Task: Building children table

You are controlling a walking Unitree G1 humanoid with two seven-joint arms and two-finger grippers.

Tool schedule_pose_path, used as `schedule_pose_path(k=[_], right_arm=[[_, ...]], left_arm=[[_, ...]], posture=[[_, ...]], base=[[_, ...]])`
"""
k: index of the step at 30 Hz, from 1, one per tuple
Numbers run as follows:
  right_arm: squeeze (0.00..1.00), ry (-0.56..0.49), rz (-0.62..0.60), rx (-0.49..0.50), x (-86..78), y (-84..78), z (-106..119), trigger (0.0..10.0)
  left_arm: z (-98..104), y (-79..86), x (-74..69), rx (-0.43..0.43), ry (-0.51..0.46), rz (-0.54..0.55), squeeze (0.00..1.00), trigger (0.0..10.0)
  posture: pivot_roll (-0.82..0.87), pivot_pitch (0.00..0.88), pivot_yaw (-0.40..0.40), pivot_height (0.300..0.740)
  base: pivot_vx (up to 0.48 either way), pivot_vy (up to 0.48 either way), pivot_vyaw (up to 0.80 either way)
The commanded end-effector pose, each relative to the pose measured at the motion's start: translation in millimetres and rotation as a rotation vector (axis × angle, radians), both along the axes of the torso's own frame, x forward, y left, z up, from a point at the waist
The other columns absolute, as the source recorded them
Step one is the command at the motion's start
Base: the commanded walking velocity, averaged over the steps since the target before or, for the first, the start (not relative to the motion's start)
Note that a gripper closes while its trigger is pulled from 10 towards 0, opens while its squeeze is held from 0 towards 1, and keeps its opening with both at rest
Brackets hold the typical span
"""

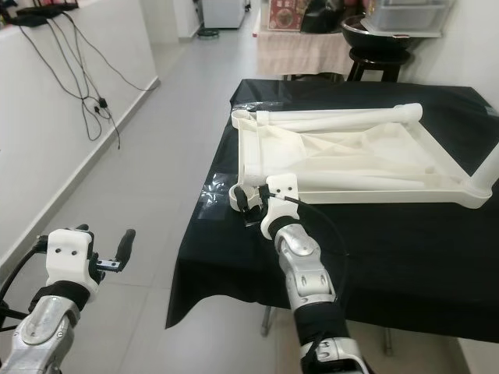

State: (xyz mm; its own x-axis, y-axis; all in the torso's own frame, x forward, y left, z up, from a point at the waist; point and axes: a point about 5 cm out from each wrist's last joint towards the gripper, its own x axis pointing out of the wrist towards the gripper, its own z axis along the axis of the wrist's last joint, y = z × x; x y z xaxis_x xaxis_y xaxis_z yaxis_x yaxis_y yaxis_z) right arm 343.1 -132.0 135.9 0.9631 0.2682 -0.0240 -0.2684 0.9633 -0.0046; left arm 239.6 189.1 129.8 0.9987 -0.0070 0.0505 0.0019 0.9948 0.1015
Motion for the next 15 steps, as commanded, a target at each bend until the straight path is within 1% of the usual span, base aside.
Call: schedule_pose_path(k=[1, 2, 4, 6, 8, 11, 14, 15], right_arm=[[0.0, 0.002, -0.001, 0.018, 1.6, 0.6, -1.0, 10.0], [0.0, -0.001, -0.004, 0.021, 2.0, 0.6, -1.2, 10.0], [0.0, 0.003, -0.001, -0.008, 3.1, 1.7, -2.7, 10.0], [0.0, 0.004, 0.001, -0.001, 3.3, 2.0, -3.0, 10.0], [0.0, -0.004, -0.001, 0.025, 3.2, 2.0, -2.2, 10.0], [0.0, -0.001, 0.003, 0.006, 3.2, 3.0, -3.3, 10.0], [0.0, -0.003, 0.003, 0.019, 3.3, 3.0, -3.2, 10.0], [0.0, -0.003, 0.0, 0.043, 3.3, 2.6, -3.3, 10.0]], left_arm=[[-1.1, 2.1, 1.0, -0.006, 0.003, -0.012, 0.0, 10.0], [-1.1, 2.3, 1.3, -0.01, 0.003, -0.015, 0.0, 10.0], [-1.1, 2.0, 2.1, -0.007, 0.004, -0.031, 0.0, 10.0], [-1.0, 1.4, 2.5, -0.004, 0.005, -0.041, 0.0, 10.0], [-1.2, 0.8, 3.3, -0.01, 0.006, -0.062, 0.0, 10.0], [-0.1, 0.1, 4.2, -0.012, -0.003, -0.085, 0.0, 10.0], [2.0, -1.5, 6.0, -0.008, -0.012, -0.112, 0.0, 10.0], [3.4, -2.1, 7.1, -0.007, -0.019, -0.121, 0.0, 10.0]], posture=[[-0.06, 0.0, 0.053, 0.74], [-0.06, 0.0, 0.054, 0.74], [-0.06, 0.0, 0.055, 0.74], [-0.06, 0.0, 0.055, 0.74], [-0.06, 0.0, 0.055, 0.74], [-0.06, 0.0, 0.057, 0.74], [-0.06, 0.0, 0.06, 0.74], [-0.06, 0.0, 0.063, 0.74]], base=[[0.255, 0.0, 0.0], [0.255, 0.0, 0.0], [0.285, 0.0, -0.52], [0.294, 0.0, -0.66], [0.319, 0.0, 0.0], [0.33, 0.0, 0.0], [0.359, 0.0, -0.8], [0.368, 0.0, -0.58]])
